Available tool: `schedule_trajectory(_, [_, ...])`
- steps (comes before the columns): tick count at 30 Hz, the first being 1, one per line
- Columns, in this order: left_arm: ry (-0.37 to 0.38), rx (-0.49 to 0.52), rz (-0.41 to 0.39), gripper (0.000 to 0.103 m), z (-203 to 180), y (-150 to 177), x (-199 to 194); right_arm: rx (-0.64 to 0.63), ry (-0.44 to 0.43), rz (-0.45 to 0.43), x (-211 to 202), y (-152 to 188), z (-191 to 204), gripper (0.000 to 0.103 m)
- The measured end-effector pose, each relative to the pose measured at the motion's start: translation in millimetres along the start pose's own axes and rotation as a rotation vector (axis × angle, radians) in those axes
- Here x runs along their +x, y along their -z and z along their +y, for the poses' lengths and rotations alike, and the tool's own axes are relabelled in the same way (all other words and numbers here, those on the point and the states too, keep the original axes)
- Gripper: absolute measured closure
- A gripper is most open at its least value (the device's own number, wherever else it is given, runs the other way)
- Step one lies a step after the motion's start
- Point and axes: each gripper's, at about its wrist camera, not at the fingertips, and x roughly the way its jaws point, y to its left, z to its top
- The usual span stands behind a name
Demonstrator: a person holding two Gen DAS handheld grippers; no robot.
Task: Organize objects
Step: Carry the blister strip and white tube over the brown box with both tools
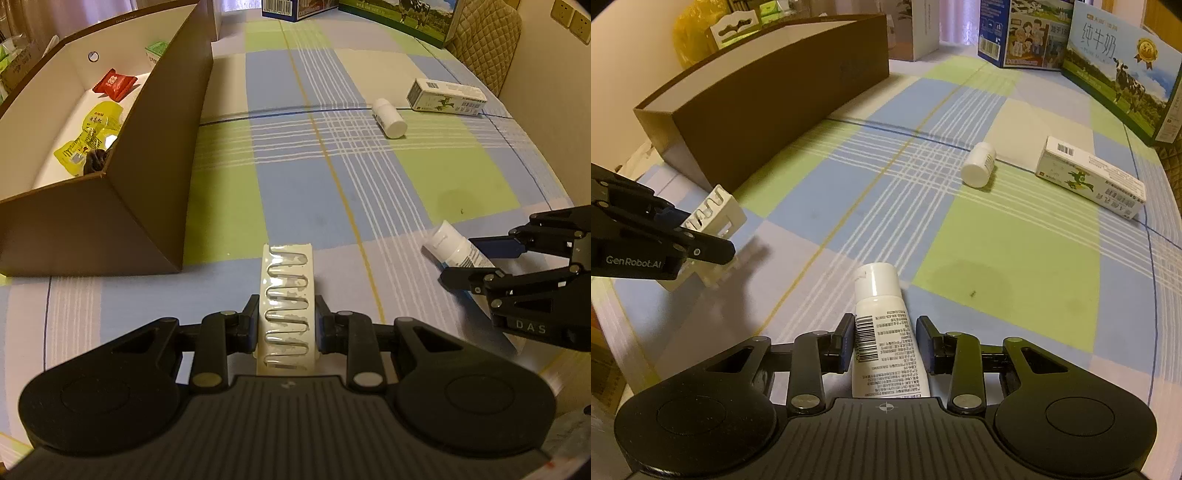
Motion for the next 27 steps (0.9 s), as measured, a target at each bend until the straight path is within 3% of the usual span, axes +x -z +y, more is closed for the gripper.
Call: schedule_trajectory(27, [0.039, -0.017, -0.119, 0.080, 10, -21, -51, 0.066, -0.110, -0.110, -46, -43, 16, 0.070])
